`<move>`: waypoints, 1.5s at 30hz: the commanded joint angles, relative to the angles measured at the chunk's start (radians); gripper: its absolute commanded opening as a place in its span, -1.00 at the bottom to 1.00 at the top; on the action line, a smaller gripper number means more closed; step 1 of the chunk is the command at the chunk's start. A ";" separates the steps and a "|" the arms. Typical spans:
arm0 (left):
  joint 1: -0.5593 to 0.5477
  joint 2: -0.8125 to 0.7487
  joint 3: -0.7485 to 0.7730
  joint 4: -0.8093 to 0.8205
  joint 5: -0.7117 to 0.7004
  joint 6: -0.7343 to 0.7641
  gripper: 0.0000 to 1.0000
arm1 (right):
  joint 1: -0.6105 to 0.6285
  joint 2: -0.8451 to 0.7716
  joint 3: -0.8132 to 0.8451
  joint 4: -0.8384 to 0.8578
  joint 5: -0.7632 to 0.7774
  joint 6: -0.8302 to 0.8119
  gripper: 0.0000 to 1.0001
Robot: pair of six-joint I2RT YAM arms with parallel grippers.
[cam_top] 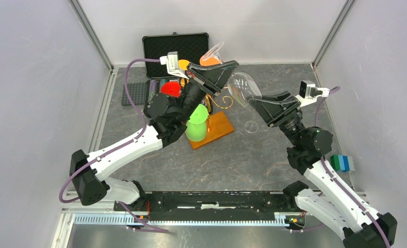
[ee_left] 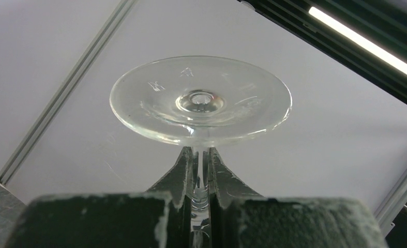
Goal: Take the wine glass off the wine glass rack
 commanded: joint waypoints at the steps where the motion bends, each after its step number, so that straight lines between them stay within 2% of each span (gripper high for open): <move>1: -0.004 -0.025 -0.007 0.073 0.039 -0.039 -0.96 | 0.001 0.020 0.050 0.078 0.024 0.022 -0.16; 6: -0.004 -0.025 -0.016 0.077 0.035 -0.026 -0.95 | 0.000 0.017 0.050 0.071 0.045 0.018 -0.69; 9: -0.004 -0.031 -0.024 0.077 0.031 -0.020 -0.83 | 0.001 0.007 0.052 0.040 0.064 -0.003 -0.99; 11: -0.004 -0.037 -0.032 0.075 0.020 -0.014 -0.69 | 0.000 -0.001 0.057 0.015 0.076 -0.028 -0.99; 14: -0.004 -0.051 -0.041 0.075 0.015 0.002 -0.20 | 0.000 -0.007 0.070 -0.009 0.090 -0.061 -0.99; 17: -0.004 -0.062 -0.047 0.076 0.016 0.017 0.15 | 0.000 -0.007 0.090 -0.033 0.099 -0.091 -0.99; 22: -0.004 -0.076 -0.059 0.071 0.026 0.042 0.60 | 0.001 -0.005 0.134 -0.091 0.124 -0.164 -0.99; 28: -0.004 -0.108 -0.082 -0.022 0.030 0.084 0.93 | 0.000 -0.019 0.236 -0.267 0.183 -0.325 -0.99; 30: -0.004 -0.118 -0.093 -0.073 0.027 0.107 0.99 | 0.001 -0.029 0.287 -0.377 0.234 -0.414 -0.99; 35: -0.004 -0.171 -0.108 -0.220 0.028 0.203 1.00 | 0.000 -0.040 0.432 -0.712 0.465 -0.648 -0.99; 38: -0.003 -0.228 -0.064 -0.440 -0.002 0.283 1.00 | 0.000 -0.022 0.536 -0.942 0.640 -0.774 -0.99; 41: -0.002 -0.250 0.060 -0.726 -0.036 0.376 1.00 | 0.000 -0.021 0.578 -1.114 0.759 -0.836 -0.99; 43: -0.001 -0.271 0.090 -0.841 -0.069 0.416 1.00 | 0.000 -0.022 0.580 -1.204 0.866 -0.863 -0.99; 45: -0.001 -0.307 0.082 -0.890 -0.099 0.449 1.00 | 0.000 -0.006 0.596 -1.315 0.963 -0.889 -0.99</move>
